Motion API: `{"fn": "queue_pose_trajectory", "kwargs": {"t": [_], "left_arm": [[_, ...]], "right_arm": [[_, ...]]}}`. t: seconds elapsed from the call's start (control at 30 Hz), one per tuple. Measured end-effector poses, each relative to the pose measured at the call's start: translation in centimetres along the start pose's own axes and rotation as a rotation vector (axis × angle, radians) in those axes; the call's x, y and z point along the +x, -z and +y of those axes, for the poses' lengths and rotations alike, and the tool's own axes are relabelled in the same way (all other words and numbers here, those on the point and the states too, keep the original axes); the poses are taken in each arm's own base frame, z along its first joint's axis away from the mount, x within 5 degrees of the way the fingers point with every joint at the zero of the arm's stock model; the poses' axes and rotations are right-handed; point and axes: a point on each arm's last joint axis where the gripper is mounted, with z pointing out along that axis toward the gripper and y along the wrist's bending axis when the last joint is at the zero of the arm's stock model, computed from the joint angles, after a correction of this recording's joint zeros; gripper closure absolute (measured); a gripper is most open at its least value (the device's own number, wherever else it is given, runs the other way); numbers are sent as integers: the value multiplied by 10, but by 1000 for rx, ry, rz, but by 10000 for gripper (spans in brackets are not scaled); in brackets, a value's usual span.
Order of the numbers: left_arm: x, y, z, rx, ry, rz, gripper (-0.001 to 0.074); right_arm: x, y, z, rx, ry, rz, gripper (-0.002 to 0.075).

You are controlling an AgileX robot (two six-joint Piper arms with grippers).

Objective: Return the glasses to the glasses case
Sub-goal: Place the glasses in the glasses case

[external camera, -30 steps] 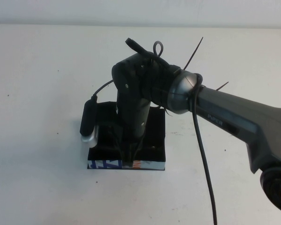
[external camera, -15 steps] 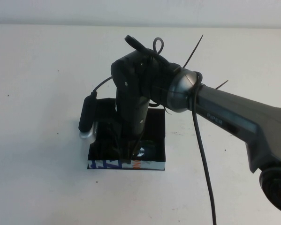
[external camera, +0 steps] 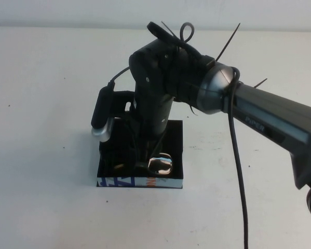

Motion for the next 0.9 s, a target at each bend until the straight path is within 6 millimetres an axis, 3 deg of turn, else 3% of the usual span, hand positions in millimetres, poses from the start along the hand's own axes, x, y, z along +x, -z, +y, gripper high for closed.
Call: {"fn": "queue_pose_trajectory", "kwargs": {"t": [0.17, 0.3, 0.4, 0.47, 0.67, 0.9], "left_arm": [[0, 0, 0, 0, 0, 0, 739], [0, 0, 0, 0, 0, 0, 739], [0, 0, 0, 0, 0, 0, 739], [0, 0, 0, 0, 0, 0, 739], [0, 0, 0, 0, 0, 0, 739], [0, 0, 0, 0, 0, 0, 739]], "right_arm": [[-1, 17, 1, 1, -32, -44, 466], [-10, 21, 12, -91, -107, -123, 567], [-20, 16, 19, -137, -166, -178, 680], [-27, 10, 20, -135, -228, -220, 709], [-42, -8, 15, -93, -368, -322, 731], [-44, -35, 12, -99, -429, -308, 734]]}}
